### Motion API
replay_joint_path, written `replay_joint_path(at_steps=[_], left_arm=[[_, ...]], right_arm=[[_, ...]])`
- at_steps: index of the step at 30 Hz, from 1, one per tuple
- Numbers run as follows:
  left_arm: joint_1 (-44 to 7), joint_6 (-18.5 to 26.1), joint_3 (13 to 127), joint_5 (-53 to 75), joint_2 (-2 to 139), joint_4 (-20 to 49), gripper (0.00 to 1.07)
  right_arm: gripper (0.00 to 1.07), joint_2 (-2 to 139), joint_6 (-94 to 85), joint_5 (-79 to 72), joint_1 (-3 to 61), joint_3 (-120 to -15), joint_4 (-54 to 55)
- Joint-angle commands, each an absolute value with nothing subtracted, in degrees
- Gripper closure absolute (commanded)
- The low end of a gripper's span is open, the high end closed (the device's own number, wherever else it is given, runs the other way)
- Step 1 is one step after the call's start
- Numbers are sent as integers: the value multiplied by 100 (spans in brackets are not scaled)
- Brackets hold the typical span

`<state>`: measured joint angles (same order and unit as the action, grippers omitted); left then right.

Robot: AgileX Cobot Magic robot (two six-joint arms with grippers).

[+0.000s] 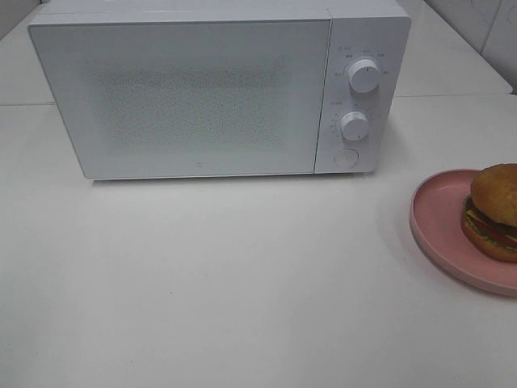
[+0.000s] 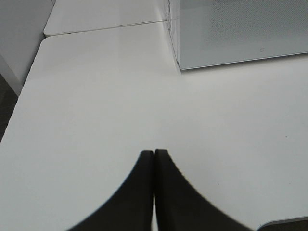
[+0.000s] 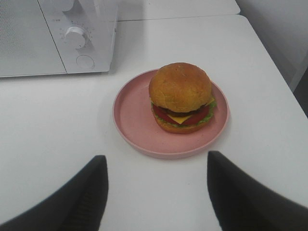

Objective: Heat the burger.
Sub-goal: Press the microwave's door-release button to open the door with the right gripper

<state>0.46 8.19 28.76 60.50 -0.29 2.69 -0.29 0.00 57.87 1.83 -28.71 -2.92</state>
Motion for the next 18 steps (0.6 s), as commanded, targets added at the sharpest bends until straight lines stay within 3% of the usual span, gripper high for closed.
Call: replay_joint_path(at_steps=[1,18], left_arm=[[52,773,2853,5964,-155,252,106],[52,773,2853,5964,-155,252,106]], right_arm=[[49,-178,34,5735,206,-2853,-292],[49,-178,34,5735,206,-2853,-292]])
